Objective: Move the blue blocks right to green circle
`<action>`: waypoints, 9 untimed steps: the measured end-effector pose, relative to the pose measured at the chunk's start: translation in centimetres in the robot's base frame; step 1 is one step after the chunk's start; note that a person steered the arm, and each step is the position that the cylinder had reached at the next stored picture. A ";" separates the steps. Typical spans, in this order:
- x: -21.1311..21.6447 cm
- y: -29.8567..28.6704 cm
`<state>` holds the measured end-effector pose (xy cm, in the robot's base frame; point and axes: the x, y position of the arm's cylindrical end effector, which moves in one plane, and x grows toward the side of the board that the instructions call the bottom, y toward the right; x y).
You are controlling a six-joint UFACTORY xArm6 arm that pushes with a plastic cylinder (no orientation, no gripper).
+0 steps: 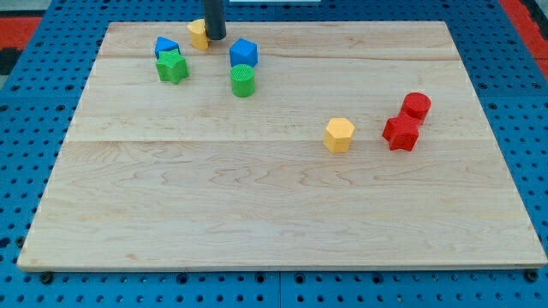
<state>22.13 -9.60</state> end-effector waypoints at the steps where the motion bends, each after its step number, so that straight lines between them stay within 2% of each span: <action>1: -0.1 -3.2; 2: 0.0 -5.6; 3: 0.0 -5.7; 4: 2.2 -3.1; 5: 4.2 -3.2; 6: 4.2 2.0; 7: 10.3 4.0; 8: 16.6 1.1; 9: 16.6 -6.1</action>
<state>38.73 -15.73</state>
